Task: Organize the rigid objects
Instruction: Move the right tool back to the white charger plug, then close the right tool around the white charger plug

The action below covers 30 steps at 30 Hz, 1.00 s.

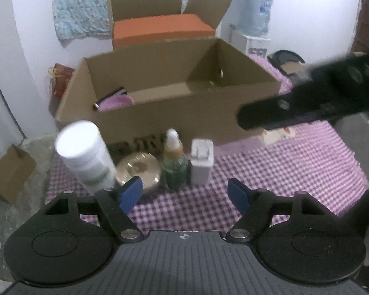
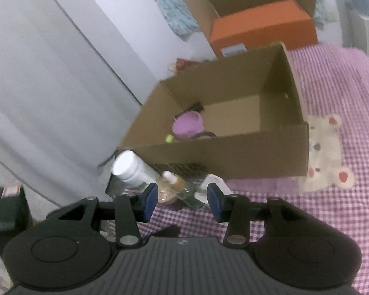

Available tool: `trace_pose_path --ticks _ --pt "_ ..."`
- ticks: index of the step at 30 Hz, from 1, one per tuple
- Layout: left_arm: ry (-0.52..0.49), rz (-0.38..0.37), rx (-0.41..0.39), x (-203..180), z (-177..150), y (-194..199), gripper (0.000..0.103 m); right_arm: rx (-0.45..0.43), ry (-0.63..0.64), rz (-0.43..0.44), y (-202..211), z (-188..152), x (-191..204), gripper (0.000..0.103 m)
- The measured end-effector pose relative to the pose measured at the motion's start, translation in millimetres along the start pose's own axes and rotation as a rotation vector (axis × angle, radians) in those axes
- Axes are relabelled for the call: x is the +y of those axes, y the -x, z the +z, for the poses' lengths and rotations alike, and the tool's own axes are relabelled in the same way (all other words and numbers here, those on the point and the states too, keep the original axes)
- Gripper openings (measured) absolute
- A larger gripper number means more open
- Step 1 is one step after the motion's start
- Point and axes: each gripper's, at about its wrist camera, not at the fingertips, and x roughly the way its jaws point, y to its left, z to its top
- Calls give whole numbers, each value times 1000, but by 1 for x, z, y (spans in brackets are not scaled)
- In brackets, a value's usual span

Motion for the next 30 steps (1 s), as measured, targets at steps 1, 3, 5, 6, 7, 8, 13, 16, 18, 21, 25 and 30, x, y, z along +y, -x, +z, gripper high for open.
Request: trace_pose_path --ticks 1,3,5,6,7,8,13,16,18,21,25,30 --pt "-4 1 -3 -2 -2 -3 72 7 -10 -7 -5 -1 -3 47" --pt "-11 0 -6 -5 -8 -9 70 23 -36 -13 -17 0 -10 47" --pt "-11 -3 -4 -8 -11 -16 64 35 -58 -23 -27 1 -17 47" --pt "-11 -7 -1 -8 -11 -20 63 42 -72 -28 -34 2 -21 47" --pt "-11 -11 -2 -9 -13 -22 60 49 -83 -32 -39 3 -24 47" --pt "-13 -12 -3 -10 -15 -22 59 57 -93 -33 -43 4 -27 47" --pt "-27 -6 -2 -12 -14 -33 53 98 -120 -43 -68 8 -32 47" --pt "-29 -8 7 -12 -13 -38 46 121 -120 -51 -80 8 -31 46" --pt "-23 -10 10 -12 -11 -41 42 133 -119 -62 -88 7 -29 46" --pt "-9 -23 16 -10 -9 -44 36 143 -130 -66 -92 7 -29 46" --pt "-10 -29 15 -12 -8 -47 35 148 -147 -68 -96 6 -29 46" --pt "-7 -31 9 -15 -4 -51 34 149 -162 -72 -96 7 -31 46"
